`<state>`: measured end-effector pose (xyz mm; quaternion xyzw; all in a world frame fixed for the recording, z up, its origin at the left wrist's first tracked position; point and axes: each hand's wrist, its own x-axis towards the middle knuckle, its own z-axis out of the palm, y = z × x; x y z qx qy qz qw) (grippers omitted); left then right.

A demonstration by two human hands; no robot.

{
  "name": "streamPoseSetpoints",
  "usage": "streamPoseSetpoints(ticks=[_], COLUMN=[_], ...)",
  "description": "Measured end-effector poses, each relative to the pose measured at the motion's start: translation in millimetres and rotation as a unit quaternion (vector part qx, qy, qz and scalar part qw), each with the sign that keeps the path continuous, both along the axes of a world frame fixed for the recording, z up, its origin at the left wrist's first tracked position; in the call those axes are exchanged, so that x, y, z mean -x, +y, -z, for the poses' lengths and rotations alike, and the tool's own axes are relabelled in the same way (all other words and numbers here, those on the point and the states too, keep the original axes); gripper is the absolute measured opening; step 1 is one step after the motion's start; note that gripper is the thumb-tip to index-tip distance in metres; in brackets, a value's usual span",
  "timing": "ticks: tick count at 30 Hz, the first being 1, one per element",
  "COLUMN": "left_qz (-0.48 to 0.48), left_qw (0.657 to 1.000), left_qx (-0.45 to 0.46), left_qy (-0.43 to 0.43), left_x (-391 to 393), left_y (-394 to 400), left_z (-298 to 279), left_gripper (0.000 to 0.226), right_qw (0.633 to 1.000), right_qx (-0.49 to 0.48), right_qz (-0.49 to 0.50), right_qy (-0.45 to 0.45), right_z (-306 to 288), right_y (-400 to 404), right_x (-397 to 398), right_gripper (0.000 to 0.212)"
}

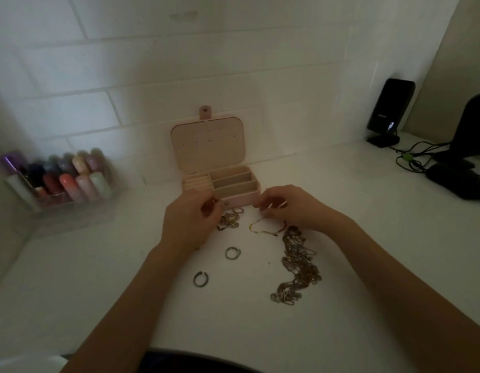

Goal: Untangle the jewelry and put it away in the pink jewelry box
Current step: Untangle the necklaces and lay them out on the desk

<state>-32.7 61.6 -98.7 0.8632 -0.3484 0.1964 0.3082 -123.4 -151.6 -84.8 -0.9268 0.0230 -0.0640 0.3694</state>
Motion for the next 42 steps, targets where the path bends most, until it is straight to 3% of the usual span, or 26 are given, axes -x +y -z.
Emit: streamPoseSetpoints(ticks=[3,7,13,15,21,35,42], left_qz=[0.063,0.157,0.311,0.314,0.311,0.277,0.244], left_qw=[0.998,0.985,0.933,0.926,0.935,0.932,0.938], left_qx=[0.005,0.02,-0.165,-0.194,-0.158,-0.233,-0.246], left_qy=[0.025,0.067,0.075,0.079,0.059,0.014,0.013], left_x=[2.5,22.5,52.4,47.7,38.8,44.7,45.4], left_y=[-3.4,-8.6,-47.8,-56.1,-64.0,-62.7,-62.5], left_z=[-2.6,-12.3,-11.2,-12.7,-4.1,5.6,9.2], left_gripper=[0.004,0.018,0.024,0.023,0.022,0.048,0.055], right_qw=[0.999,0.999,0.997,0.994,0.987,0.988,0.992], right_qx=[0.031,0.04,0.042,0.082,0.159,0.125,0.056], right_qz=[0.011,0.032,0.042,0.041,-0.015,0.06,0.113], right_qy=[0.027,-0.02,-0.057,-0.061,-0.03,0.066,0.031], right_z=[-9.8,-14.2,2.9,5.5,3.2,-8.7,-12.1], right_y=[-14.1,-16.5,-13.7,-13.9,-25.8,-61.6,-64.1], right_x=[7.9,40.2,83.6,82.9,83.9,111.5,114.5], right_gripper=[0.017,0.011,0.016,0.015,0.013,0.014,0.013])
